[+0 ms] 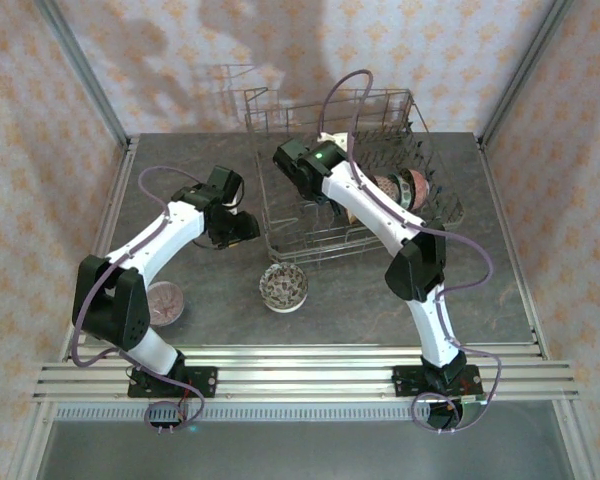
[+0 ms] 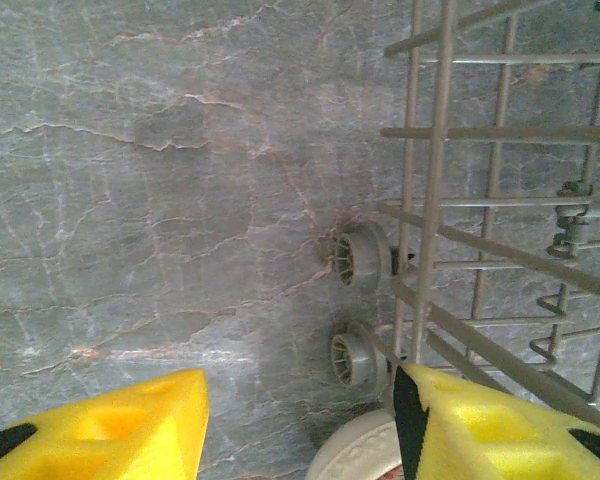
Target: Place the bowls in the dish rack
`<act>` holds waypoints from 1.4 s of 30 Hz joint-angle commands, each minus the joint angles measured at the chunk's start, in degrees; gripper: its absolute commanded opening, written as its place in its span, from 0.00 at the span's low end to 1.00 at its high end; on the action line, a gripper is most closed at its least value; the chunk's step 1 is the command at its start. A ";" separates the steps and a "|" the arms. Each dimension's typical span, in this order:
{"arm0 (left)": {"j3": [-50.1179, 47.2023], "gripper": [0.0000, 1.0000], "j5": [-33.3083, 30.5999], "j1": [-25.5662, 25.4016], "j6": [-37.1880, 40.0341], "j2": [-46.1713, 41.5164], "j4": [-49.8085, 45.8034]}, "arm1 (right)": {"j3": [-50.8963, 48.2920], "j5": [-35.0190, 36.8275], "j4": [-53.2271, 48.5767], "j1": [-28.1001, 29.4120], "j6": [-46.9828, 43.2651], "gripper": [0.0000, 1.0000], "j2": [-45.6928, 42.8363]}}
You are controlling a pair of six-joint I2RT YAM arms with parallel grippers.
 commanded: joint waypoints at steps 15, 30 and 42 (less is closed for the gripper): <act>-0.32 0.52 1.42 -0.35 -0.90 1.20 1.91 | 8.43 10.08 -11.44 3.04 10.33 0.00 8.39; -0.26 0.52 2.06 -0.70 -0.95 1.39 2.39 | 8.03 13.88 -20.53 4.84 23.24 0.00 11.86; -0.14 0.52 2.40 -0.73 -1.08 1.21 2.41 | 5.42 12.46 -20.53 6.19 24.66 0.04 12.74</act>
